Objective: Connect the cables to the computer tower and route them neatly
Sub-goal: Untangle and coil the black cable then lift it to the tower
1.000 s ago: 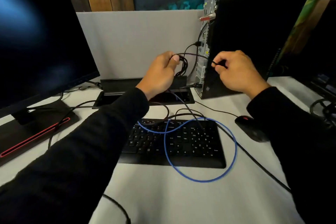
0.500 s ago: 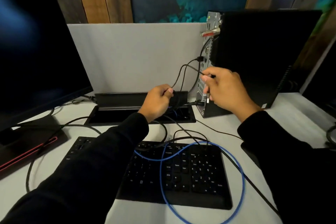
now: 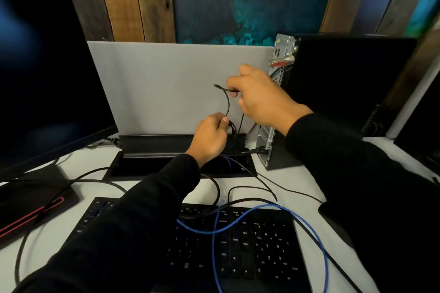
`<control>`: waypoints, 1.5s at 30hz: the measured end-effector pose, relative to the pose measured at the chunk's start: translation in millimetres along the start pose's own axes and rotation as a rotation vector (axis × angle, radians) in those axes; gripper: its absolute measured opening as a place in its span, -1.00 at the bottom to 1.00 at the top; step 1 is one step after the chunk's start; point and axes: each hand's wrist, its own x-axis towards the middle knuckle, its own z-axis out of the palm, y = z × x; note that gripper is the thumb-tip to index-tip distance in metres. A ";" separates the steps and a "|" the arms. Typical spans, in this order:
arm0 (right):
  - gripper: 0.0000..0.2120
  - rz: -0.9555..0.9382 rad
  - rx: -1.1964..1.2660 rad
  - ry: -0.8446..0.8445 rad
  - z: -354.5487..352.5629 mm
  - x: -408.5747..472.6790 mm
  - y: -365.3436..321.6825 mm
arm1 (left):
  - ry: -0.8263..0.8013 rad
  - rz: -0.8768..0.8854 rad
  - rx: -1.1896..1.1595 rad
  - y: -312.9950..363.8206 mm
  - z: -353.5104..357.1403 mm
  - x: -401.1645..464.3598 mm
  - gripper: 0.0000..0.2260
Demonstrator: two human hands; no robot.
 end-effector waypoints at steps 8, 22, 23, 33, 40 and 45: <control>-0.73 0.056 -0.198 -0.063 -10.7 33.4 5.6 | -0.065 -0.039 -0.074 -12.7 -8.2 4.3 -0.71; -0.68 0.098 0.177 -0.159 -11.5 33.5 19.0 | 0.061 0.010 -0.232 20.2 -28.0 22.7 -0.64; -0.67 0.095 0.191 -0.131 -10.8 32.9 18.9 | 0.039 -0.016 -0.327 22.0 -27.7 24.9 -0.71; -0.70 -0.037 0.179 -0.107 -7.7 16.0 6.2 | -0.055 0.077 -0.424 24.2 -31.0 29.3 -0.92; -0.64 -0.119 -0.214 0.227 -43.1 18.3 5.2 | -0.018 -0.196 -0.748 39.4 -20.7 45.5 -0.78; -0.73 0.129 -0.360 0.617 -65.7 0.5 51.3 | 0.050 -0.248 -0.815 39.4 -9.9 50.6 -0.84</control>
